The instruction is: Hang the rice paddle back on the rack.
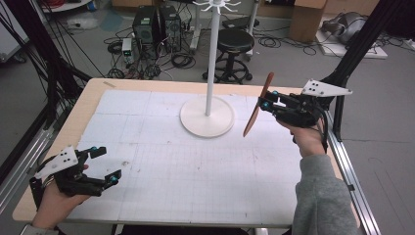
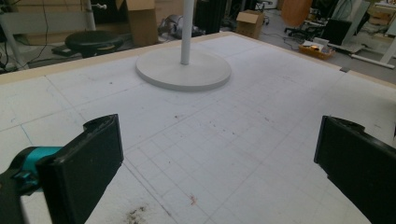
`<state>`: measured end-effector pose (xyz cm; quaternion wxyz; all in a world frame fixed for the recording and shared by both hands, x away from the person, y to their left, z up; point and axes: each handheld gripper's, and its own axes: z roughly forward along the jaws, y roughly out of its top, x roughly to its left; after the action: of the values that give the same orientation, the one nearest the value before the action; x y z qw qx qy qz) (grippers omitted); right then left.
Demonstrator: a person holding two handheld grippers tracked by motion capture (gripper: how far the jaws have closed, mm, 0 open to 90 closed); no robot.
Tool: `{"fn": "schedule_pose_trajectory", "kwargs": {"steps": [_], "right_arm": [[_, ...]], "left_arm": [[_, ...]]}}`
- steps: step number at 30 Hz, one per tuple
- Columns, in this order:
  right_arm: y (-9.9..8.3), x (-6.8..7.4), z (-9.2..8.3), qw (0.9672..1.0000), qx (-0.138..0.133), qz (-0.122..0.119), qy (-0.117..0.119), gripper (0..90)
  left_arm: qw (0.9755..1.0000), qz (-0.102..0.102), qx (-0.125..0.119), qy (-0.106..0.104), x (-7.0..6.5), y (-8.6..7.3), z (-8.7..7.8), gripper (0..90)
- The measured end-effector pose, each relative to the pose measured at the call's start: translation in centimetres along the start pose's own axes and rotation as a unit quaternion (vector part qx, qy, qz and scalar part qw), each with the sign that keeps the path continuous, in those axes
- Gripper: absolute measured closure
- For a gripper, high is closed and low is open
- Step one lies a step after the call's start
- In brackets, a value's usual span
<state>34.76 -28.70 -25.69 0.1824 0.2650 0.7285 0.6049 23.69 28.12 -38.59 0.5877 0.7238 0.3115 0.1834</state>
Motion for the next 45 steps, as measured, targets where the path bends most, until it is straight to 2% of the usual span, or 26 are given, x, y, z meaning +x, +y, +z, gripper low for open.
{"fn": "schedule_pose_trajectory", "kwargs": {"steps": [8, 11, 15, 22, 29, 34, 45], "right_arm": [[1.5, -0.7, 0.6, 1.0, 0.003, 0.001, -0.006, 64.9], [1.9, -1.0, 1.0, 0.9999, 0.007, -0.008, -0.011, 64.9], [2.5, -1.5, 1.8, 0.9999, 0.013, -0.009, -0.007, 64.9], [3.1, -2.1, 2.1, 1.0, 0.0, -0.004, -0.001, 64.9], [3.8, -3.0, 2.3, 1.0, 0.006, -0.003, 0.0, 64.9], [4.4, -3.5, 2.7, 0.9998, 0.012, -0.009, 0.011, 64.9], [6.2, -4.1, 3.4, 0.9995, 0.015, -0.018, 0.019, 64.9]], "left_arm": [[1.0, -0.002, 0.001, -0.001, 0.1, -0.1, 0.2, 1.8], [1.0, -0.003, -0.003, 0.0, 0.0, -0.1, 0.1, 1.8], [1.0, -0.003, -0.006, -0.001, 0.1, 0.0, 0.1, 1.8], [0.9999, -0.012, -0.007, -0.002, 0.6, -0.4, 0.2, 1.8], [0.9997, -0.021, -0.009, 0.0, 1.0, -0.7, 0.2, 1.8], [0.9996, -0.026, -0.011, 0.0, 1.2, -0.7, 0.1, 1.8], [0.9991, -0.034, -0.024, 0.003, 1.6, -0.6, -0.6, 1.8]]}}
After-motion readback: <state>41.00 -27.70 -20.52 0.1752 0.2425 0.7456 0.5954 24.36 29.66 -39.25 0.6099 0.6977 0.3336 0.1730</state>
